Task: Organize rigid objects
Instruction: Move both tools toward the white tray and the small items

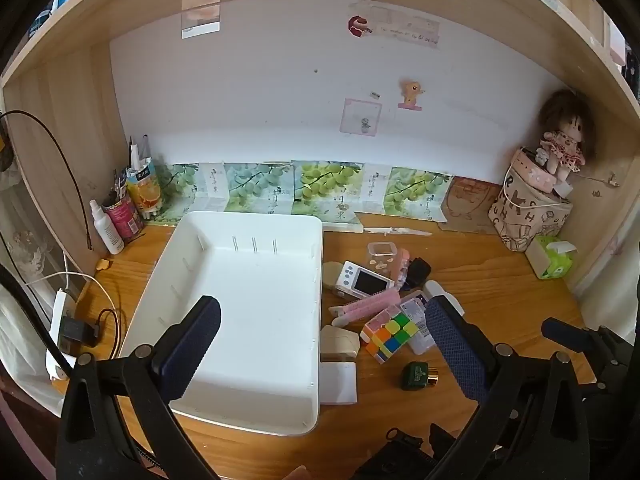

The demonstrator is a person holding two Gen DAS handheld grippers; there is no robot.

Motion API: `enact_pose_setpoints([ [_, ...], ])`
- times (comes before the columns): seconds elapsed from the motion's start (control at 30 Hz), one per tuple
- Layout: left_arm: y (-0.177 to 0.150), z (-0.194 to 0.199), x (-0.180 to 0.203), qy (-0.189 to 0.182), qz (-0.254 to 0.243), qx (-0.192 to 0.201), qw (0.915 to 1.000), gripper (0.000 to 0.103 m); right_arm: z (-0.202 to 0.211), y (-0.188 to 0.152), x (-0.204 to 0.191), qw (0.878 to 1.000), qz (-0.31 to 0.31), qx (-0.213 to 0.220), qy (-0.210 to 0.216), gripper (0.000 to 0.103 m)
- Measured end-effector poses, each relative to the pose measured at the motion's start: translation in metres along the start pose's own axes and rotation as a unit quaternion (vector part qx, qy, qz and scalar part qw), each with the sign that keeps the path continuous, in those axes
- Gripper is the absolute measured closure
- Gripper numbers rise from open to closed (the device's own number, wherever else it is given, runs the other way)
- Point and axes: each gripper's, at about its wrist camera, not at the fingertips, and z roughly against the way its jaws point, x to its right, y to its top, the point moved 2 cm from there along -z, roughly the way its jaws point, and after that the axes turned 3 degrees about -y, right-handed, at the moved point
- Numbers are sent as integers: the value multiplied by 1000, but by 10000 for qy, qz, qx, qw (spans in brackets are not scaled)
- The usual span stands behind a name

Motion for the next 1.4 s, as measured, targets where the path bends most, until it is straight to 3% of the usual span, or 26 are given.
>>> enact_pose_setpoints([
  [0.5,-2,8,4,-259,117,19,9996,1,5,-7,9,10000,17,-63,39,7],
  [0.93,-33,2,5,-105,282,-472,9984,1,1,-25,8,9993,3,-353,129,7],
  [1.4,-50,-4,4,256,554,-779,9951,1,-15,-42,18,9965,-70,-541,626,7],
])
